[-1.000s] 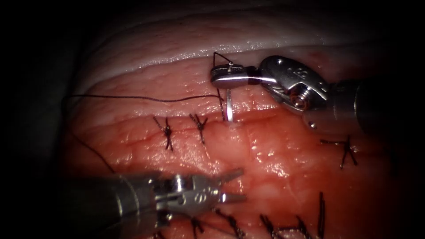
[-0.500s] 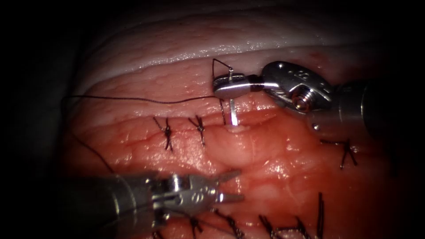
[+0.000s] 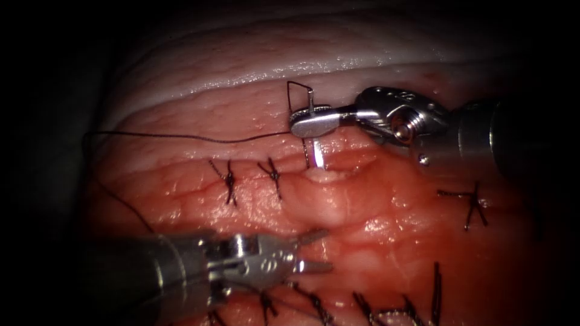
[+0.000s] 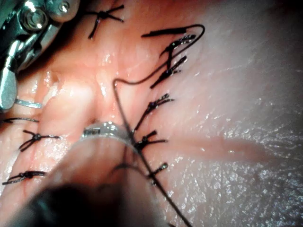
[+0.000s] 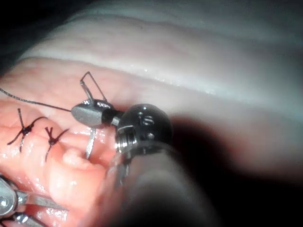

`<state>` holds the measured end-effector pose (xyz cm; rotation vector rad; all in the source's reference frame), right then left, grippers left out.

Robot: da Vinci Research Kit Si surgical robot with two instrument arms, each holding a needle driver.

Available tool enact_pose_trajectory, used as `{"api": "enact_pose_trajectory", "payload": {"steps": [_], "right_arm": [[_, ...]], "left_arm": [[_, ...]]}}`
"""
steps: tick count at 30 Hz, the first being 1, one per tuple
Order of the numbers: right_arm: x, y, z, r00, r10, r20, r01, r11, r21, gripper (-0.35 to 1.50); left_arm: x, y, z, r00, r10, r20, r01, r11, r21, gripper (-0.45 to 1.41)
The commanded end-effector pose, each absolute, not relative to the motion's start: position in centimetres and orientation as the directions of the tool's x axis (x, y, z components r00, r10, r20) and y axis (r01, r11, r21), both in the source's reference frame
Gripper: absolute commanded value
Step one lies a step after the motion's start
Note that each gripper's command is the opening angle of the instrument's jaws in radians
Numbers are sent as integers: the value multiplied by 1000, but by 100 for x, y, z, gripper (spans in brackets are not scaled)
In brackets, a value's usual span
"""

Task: Wound Closure
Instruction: Drive needle through the skin below the incision

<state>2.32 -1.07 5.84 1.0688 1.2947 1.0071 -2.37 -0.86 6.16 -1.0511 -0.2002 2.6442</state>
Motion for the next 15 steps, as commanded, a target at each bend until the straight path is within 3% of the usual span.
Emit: {"api": "enact_pose_trajectory", "payload": {"steps": [1,15], "right_arm": [[242,-114,583,42,974,-224,32,223,974,-35],[234,-154,547,56,952,-300,69,296,953,-35]], "left_arm": [[-241,-87,620,-692,314,-650,-212,-949,-233,14],[-235,-88,619,-688,327,-648,-219,-945,-245,14]]}}
